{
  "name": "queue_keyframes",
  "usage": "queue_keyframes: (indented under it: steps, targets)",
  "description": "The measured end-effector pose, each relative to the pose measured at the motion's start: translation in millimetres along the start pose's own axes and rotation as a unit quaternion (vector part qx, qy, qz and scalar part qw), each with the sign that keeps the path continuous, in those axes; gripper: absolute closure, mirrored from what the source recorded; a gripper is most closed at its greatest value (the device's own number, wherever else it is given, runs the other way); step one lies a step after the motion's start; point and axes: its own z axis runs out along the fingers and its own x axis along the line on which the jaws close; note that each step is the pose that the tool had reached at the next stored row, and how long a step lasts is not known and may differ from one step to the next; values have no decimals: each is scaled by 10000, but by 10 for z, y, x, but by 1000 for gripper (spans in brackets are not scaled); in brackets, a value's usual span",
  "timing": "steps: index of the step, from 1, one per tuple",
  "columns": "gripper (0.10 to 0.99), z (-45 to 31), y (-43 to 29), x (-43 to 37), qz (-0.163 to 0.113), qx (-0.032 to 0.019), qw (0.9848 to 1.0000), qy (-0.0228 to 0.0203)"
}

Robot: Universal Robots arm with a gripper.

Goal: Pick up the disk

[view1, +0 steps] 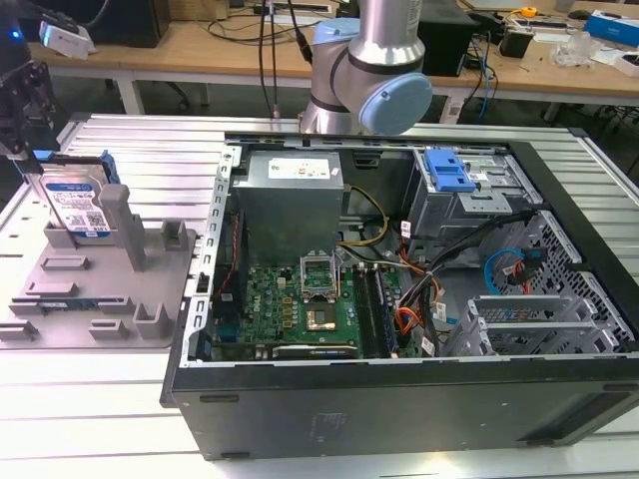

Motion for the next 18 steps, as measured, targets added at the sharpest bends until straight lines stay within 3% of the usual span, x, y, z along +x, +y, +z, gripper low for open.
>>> queue_keyframes:
  steps: [18]
  targets:
    - [561,181,17,-6,0,1,10000,4]
